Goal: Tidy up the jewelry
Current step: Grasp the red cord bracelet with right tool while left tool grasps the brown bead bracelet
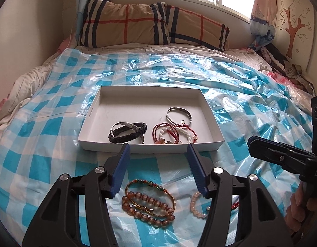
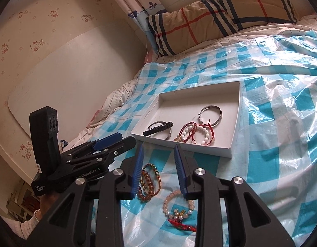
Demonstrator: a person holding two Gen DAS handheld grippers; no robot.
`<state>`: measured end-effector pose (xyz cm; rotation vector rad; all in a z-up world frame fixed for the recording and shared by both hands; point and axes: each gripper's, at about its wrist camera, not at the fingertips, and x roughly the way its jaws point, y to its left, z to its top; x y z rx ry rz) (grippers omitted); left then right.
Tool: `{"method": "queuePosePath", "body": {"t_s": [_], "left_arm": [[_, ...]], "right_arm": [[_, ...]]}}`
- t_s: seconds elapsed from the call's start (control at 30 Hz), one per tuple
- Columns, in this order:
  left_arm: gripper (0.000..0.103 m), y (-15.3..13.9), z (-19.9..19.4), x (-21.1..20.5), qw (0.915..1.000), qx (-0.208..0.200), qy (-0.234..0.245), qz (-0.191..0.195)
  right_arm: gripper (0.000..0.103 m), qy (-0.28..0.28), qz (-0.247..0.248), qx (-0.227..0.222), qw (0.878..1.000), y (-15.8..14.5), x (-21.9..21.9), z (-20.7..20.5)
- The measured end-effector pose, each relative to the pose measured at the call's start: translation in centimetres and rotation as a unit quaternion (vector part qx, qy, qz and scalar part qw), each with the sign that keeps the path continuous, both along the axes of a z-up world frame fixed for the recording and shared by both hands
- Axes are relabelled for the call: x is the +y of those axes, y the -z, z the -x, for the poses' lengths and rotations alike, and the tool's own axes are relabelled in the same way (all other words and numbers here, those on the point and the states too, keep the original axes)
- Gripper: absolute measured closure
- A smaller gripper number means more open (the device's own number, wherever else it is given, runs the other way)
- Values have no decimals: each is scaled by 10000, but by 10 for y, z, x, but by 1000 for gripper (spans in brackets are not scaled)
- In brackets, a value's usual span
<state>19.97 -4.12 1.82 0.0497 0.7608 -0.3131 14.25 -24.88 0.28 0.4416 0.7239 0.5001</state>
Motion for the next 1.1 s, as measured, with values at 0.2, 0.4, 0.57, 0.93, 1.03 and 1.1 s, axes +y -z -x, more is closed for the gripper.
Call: {"method": "queuePosePath", "body": {"t_s": [0.2, 0.4, 0.57, 0.93, 1.03, 1.1], "left_arm": [[37, 12, 14, 28, 9995, 220, -221, -24], [37, 28, 27, 47, 9985, 461, -279, -45], [37, 42, 38, 58, 9975, 629, -265, -157], [37, 56, 31, 52, 9973, 652, -74, -317], [37, 63, 20, 46, 9972, 643, -81, -380], [37, 69, 12, 42, 9969, 658, -70, -434]], "right_arm": [[68, 54, 146, 335, 9993, 19, -10, 23], [67, -29, 426, 827, 9957, 47, -9, 35], [61, -354, 739, 1021, 9914, 64, 5, 35], [87, -788, 1316, 1219, 9806, 85, 26, 41], [92, -672, 1183, 1151, 9840, 80, 20, 48], [92, -593, 1079, 1077, 9865, 76, 16, 52]]}}
